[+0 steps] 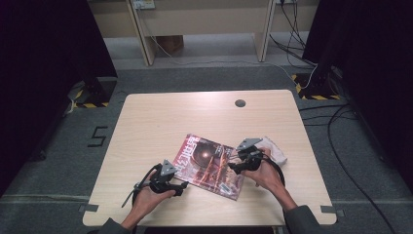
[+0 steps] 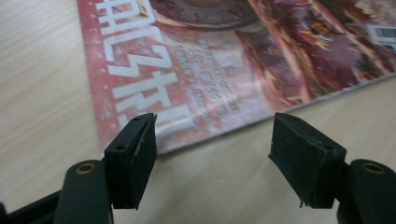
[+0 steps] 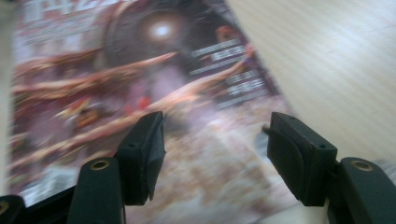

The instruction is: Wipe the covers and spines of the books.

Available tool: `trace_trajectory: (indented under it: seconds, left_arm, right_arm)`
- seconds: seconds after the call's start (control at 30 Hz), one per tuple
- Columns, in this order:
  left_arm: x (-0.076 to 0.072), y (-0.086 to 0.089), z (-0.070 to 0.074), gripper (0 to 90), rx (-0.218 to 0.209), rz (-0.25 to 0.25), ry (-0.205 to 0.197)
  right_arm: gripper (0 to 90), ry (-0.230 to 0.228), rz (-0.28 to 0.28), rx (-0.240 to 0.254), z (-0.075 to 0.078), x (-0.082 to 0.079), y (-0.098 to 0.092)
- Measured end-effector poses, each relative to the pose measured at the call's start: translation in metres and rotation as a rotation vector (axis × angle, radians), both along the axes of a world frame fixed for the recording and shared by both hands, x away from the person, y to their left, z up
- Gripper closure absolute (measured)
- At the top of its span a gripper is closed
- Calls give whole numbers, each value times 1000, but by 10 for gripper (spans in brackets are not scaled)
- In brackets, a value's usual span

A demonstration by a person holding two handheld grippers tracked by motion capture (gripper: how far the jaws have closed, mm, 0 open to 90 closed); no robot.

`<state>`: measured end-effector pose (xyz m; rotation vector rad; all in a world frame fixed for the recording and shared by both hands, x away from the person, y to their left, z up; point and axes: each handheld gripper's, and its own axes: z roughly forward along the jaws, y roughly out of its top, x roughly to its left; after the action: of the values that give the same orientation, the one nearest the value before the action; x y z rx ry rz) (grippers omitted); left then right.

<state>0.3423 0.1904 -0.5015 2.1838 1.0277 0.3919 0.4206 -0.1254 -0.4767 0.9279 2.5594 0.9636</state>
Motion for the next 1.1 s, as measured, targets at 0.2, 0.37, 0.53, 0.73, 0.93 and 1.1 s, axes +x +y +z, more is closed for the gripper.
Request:
trace_trajectory:
  seconds: [0.2, 0.37, 0.53, 0.73, 0.93, 1.1]
  left_arm:
    - [-17, -5, 0, 301, -44, 4, 37]
    - [-17, -5, -3, 299, -48, 21, 69]
    - [-11, -7, -4, 288, -55, 26, 80]
    - [-1, -5, -5, 289, -75, 48, 94]
    - [8, 4, -5, 283, -77, 73, 89]
    - [23, 7, -6, 287, -80, 96, 79]
  right_arm:
    - [355, 27, -64, 24, -6, 34, -2]
    - [347, 81, -103, 53, -17, 52, 1]
    - [335, 118, -99, 59, -24, 56, 5]
    - [301, 135, -86, 28, -22, 43, 11]
    - [296, 114, -57, -1, -21, 21, 12]
    - [293, 93, -28, -5, -21, 0, 10]
